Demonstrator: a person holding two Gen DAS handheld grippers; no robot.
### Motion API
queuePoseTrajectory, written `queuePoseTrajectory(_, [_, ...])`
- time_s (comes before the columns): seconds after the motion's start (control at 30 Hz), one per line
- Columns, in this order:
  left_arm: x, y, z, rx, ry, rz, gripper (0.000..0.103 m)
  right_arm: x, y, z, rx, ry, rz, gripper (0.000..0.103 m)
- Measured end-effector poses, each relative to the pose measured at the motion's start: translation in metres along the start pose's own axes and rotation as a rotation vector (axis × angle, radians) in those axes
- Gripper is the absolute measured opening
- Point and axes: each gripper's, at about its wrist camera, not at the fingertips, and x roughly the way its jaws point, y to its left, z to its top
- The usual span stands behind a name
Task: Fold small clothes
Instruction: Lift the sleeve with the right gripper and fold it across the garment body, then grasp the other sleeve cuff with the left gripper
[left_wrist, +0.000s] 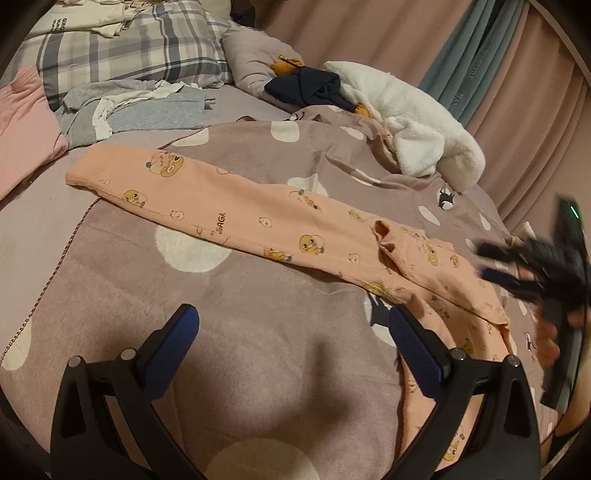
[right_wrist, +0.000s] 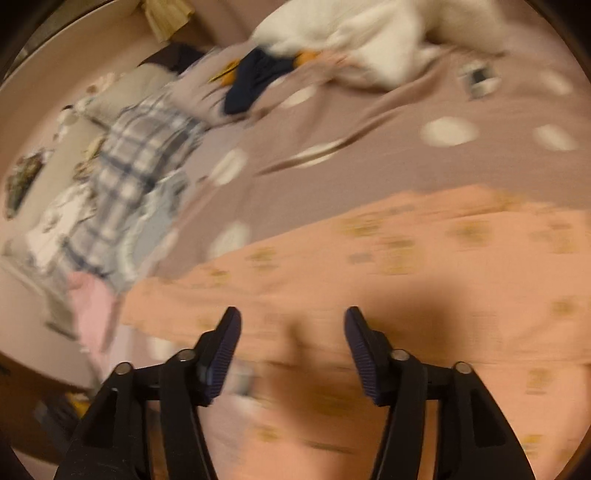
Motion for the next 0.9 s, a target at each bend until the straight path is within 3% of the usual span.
queuePoseTrajectory(0.13, [0.009,0.013,0.007,-0.052,0.022,0.01,0.102,-0.042,-0.056,-0.014,0.022,-0.065,-0.162,0.067])
queuePoseTrajectory(0.3, [0.023,0.039,0.016,-0.173,0.091,-0.07,0.102,-0.079,-0.117,-0.038,0.063,-0.124,-0.365,0.067])
queuePoseTrajectory(0.47, [0.029,0.062,0.027,-0.292,0.057,-0.208,0.102,-0.073,-0.143,-0.053,0.052,-0.093,-0.445,0.067])
queuePoseTrajectory(0.57, [0.034,0.07,0.034,-0.318,0.081,-0.297,0.102,-0.063,-0.146,-0.059,0.023,-0.077,-0.442,0.067])
queuePoseTrajectory(0.73, [0.049,0.082,0.054,-0.344,0.132,-0.365,0.102,-0.054,-0.162,-0.06,-0.009,-0.084,-0.665,0.062])
queuePoseTrajectory(0.8, [0.054,0.093,0.064,-0.371,0.147,-0.389,0.102,-0.056,-0.174,-0.061,0.043,-0.107,-0.647,0.049])
queuePoseTrajectory(0.83, [0.055,0.099,0.068,-0.394,0.143,-0.408,0.101,-0.058,-0.183,-0.06,0.103,-0.121,-0.585,0.046])
queuePoseTrajectory(0.9, [0.055,0.116,0.075,-0.462,0.116,-0.433,0.099,-0.062,-0.189,-0.062,0.154,-0.159,-0.538,0.04])
